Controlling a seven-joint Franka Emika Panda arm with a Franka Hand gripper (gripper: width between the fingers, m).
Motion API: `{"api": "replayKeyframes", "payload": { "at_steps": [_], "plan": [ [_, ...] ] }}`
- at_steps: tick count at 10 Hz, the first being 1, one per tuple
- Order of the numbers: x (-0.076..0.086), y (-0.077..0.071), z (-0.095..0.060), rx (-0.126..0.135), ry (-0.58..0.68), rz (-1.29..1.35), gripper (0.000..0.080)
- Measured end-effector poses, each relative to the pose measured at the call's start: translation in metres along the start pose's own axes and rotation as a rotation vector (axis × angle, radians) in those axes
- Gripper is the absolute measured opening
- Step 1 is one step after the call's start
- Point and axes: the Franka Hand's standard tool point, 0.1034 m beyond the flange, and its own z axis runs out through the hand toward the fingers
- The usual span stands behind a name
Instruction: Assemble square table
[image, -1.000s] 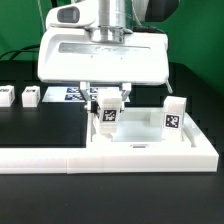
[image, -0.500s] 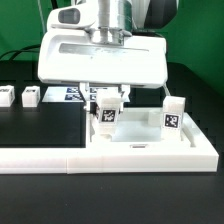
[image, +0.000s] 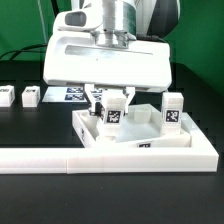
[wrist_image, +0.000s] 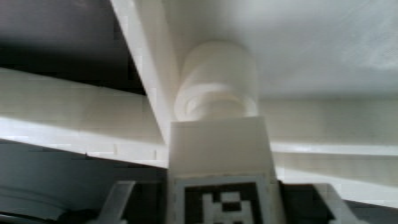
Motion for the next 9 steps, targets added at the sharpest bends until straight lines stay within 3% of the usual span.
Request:
{"api": "replayKeyframes", "payload": {
  "at_steps": [1, 2, 3, 4, 7, 9],
  "plan": [
    [0.0, 0.0, 0.0, 0.0, 0.0, 0.0, 0.0289],
    [0.001, 0.0, 0.0, 0.0, -0.001, 0.0, 0.0498],
    [0.006, 0.0, -0.005, 0.011, -0.023, 0.0, 0.0498],
    [0.015, -0.001, -0.014, 0.019, -0.031, -0.001, 0.062],
    [0.028, 0.0, -0.021, 0.034, -0.051, 0.003, 0.0647],
    [0.033, 0.006, -0.018, 0.028, -0.046, -0.001, 0.0649]
  ]
}}
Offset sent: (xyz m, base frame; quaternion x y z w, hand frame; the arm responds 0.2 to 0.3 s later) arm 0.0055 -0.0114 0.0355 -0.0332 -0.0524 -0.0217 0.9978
